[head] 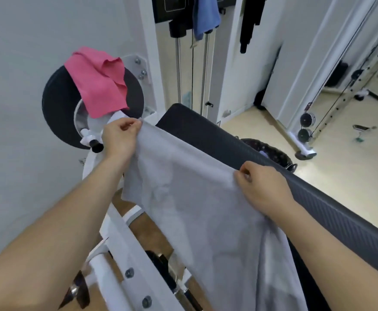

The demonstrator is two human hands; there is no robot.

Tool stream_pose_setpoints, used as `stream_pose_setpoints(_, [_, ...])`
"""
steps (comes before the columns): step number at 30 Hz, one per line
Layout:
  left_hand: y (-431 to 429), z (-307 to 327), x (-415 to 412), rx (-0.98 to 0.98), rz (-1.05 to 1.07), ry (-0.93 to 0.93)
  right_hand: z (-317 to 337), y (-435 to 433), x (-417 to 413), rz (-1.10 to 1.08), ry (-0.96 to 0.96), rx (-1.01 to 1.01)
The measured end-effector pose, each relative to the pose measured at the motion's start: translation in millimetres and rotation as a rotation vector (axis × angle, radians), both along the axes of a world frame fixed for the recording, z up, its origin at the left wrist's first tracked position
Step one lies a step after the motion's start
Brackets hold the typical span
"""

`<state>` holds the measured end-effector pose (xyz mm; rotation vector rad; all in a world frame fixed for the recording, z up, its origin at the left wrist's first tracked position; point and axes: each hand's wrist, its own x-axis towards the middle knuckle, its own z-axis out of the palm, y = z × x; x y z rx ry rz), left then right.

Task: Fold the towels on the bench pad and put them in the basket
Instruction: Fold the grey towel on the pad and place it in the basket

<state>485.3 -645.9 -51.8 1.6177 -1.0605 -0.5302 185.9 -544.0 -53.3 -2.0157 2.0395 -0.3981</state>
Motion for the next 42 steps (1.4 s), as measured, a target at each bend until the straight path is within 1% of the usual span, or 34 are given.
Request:
stream_pose_setpoints(5, [-69, -25, -14, 0.036, -0.057, -0.088, -11, -40, 6, -0.052, 0.14, -0.118])
stream_pose_setpoints(8, [-104, -31, -24, 0.042, -0.09, -0.116, -16, -55, 7, -0.116, 0.163, -0.142])
stream_pose_setpoints(11, [-133, -31, -34, 0.033, -0.118, -0.168, -15, -71, 8, -0.108, 0.21, -0.222])
stream_pose_setpoints(13, [-149, -30, -39, 0.026, -0.134, -0.195, -13, -82, 7, -0.104, 0.221, -0.228])
stream_pose_setpoints(15, [-162, -31, -43, 0.033, -0.164, -0.218, -14, -91, 5, -0.125, 0.228, -0.223])
stream_pose_setpoints(18, [-170, -38, -46, 0.074, -0.219, -0.223, -19, -94, 8, -0.155, 0.22, -0.279])
stream_pose_setpoints(21, [-153, -38, -39, 0.088, -0.219, -0.247, -16, -96, 12, -0.205, 0.261, -0.227])
stream_pose_setpoints(23, [-122, -41, -25, 0.073, -0.2, -0.27, -12, -100, 12, -0.232, 0.322, -0.2])
stream_pose_setpoints(25, [-76, -53, -9, 0.093, -0.174, -0.286, -9, -102, 16, -0.231, 0.332, -0.28])
stream_pose_setpoints(27, [-34, -72, 10, 0.153, -0.122, -0.324, -10, -102, 26, -0.167, 0.291, -0.399])
stream_pose_setpoints(28, [-20, -84, 20, 0.183, -0.097, -0.353, -11, -102, 34, -0.096, 0.277, -0.432])
stream_pose_setpoints(30, [-4, -106, 40, 0.235, -0.068, -0.407, -14, -101, 56, 0.051, 0.288, -0.436])
stream_pose_setpoints(32, [2, -120, 54, 0.3, -0.055, -0.413, -22, -97, 75, 0.137, 0.334, -0.375])
stream_pose_setpoints(35, [5, -127, 61, 0.376, -0.022, -0.333, -36, -89, 87, 0.155, 0.43, -0.236])
stream_pose_setpoints(38, [2, -125, 64, 0.379, 0.012, -0.303, -44, -86, 86, 0.158, 0.489, -0.195])
stream_pose_setpoints(42, [-5, -126, 71, 0.365, 0.016, -0.328, -47, -87, 87, 0.153, 0.485, -0.144])
